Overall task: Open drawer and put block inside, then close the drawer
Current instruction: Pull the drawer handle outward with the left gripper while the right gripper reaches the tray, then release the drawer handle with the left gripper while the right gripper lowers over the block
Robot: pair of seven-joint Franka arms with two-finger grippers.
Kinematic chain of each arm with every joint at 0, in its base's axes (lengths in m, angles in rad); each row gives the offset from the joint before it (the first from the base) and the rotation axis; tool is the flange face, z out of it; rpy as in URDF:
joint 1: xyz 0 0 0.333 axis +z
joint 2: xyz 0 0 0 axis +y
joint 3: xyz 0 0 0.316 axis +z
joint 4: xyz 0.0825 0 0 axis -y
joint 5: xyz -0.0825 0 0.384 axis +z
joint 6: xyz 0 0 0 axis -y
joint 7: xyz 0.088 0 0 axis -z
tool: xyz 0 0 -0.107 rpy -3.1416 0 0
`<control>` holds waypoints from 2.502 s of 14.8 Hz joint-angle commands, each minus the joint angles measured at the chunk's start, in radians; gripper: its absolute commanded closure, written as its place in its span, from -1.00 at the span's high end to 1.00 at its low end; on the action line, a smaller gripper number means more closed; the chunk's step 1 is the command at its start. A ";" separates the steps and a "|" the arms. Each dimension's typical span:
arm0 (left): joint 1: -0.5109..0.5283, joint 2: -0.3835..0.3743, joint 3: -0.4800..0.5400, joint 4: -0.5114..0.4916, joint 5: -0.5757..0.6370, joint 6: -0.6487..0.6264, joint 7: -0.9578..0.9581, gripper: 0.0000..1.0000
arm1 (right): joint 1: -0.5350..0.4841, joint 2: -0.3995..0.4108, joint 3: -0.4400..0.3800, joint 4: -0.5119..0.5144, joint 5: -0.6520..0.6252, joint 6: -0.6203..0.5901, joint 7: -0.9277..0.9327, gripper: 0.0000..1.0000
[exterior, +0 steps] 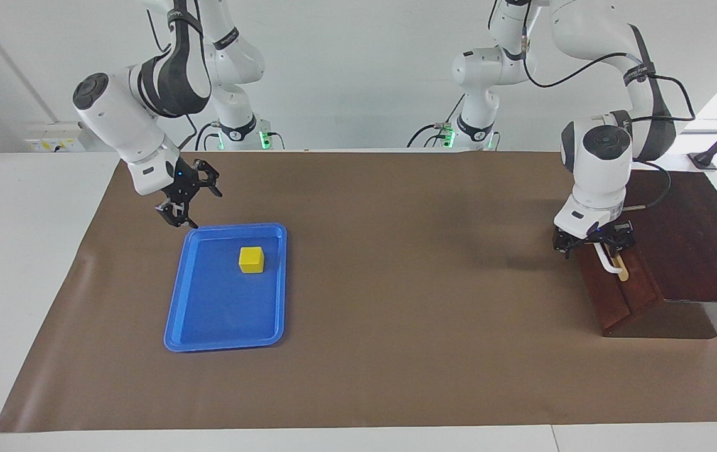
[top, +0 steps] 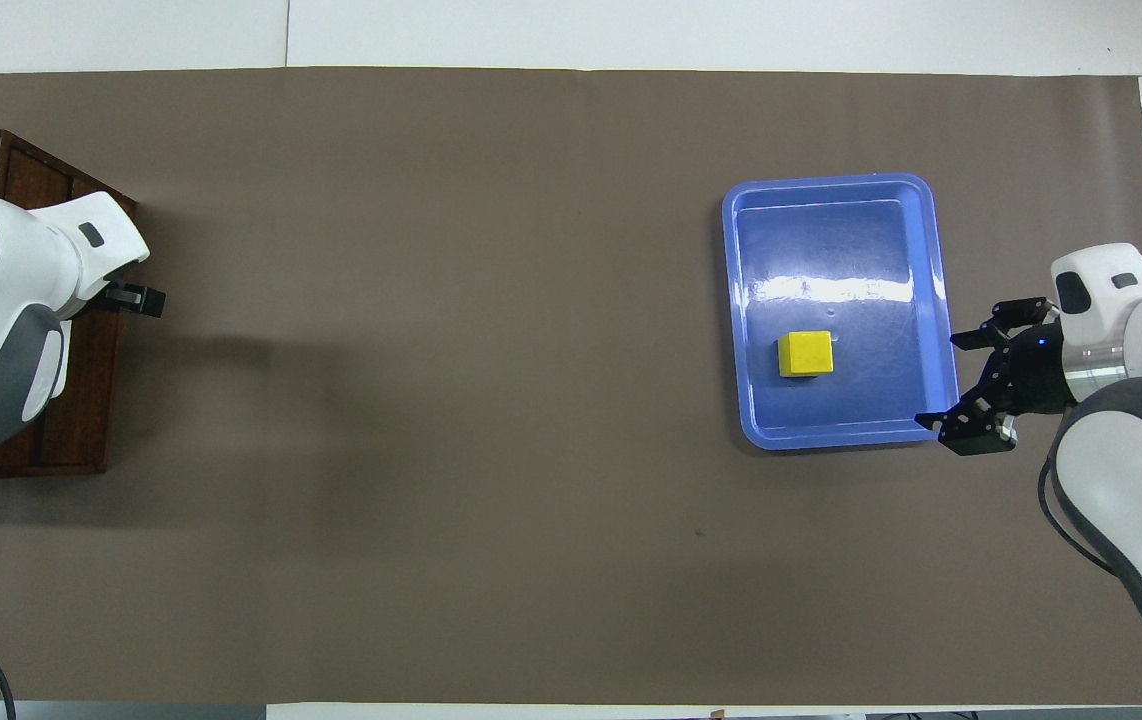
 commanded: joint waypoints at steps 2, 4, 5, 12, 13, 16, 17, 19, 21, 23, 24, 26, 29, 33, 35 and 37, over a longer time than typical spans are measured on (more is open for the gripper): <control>0.018 -0.021 0.000 -0.064 0.029 0.073 -0.005 1.00 | 0.002 0.074 0.002 -0.014 0.111 0.066 -0.286 1.00; 0.012 -0.017 -0.005 -0.066 0.028 0.086 -0.046 1.00 | -0.001 0.100 0.002 -0.014 0.179 0.081 -0.361 1.00; 0.002 -0.015 -0.005 -0.064 0.026 0.084 -0.086 1.00 | 0.005 0.103 0.002 -0.014 0.204 0.094 -0.424 1.00; -0.227 0.002 -0.010 -0.015 -0.109 0.008 -0.414 1.00 | -0.008 0.140 0.004 -0.010 0.322 0.097 -0.653 1.00; -0.244 0.002 -0.011 -0.015 -0.109 0.006 -0.440 1.00 | -0.013 0.155 0.004 -0.008 0.382 0.088 -0.668 1.00; -0.261 -0.001 -0.011 -0.016 -0.110 -0.005 -0.453 1.00 | -0.021 0.248 0.002 0.038 0.465 0.072 -0.771 1.00; -0.259 -0.003 -0.011 -0.018 -0.110 -0.008 -0.450 1.00 | -0.019 0.271 0.002 0.058 0.477 0.062 -0.782 1.00; -0.252 -0.003 -0.010 -0.012 -0.110 -0.021 -0.450 1.00 | -0.025 0.307 0.004 0.075 0.485 0.054 -0.831 1.00; -0.256 0.014 -0.011 0.073 -0.110 -0.111 -0.448 1.00 | -0.025 0.325 0.002 0.098 0.487 0.042 -0.854 1.00; -0.261 0.057 -0.011 0.198 -0.150 -0.236 -0.450 1.00 | -0.022 0.328 0.002 0.099 0.487 0.043 -0.860 1.00; -0.262 0.074 -0.011 0.265 -0.205 -0.296 -0.453 1.00 | -0.024 0.333 0.004 0.096 0.487 0.042 -0.874 1.00; -0.261 0.072 -0.010 0.345 -0.274 -0.388 -0.462 1.00 | -0.024 0.341 0.002 0.096 0.487 0.040 -0.931 1.00; -0.247 0.042 0.001 0.428 -0.389 -0.485 -0.598 1.00 | -0.027 0.350 0.002 0.095 0.488 0.045 -0.937 1.00; -0.235 0.005 0.001 0.422 -0.429 -0.492 -0.865 1.00 | -0.021 0.351 0.002 0.092 0.510 0.054 -0.939 1.00; -0.236 0.003 -0.002 0.422 -0.445 -0.485 -0.976 1.00 | -0.018 0.353 0.001 0.088 0.510 0.059 -0.942 1.00; -0.236 0.002 -0.003 0.422 -0.455 -0.482 -1.028 1.00 | -0.018 0.353 0.001 0.088 0.510 0.060 -0.951 1.00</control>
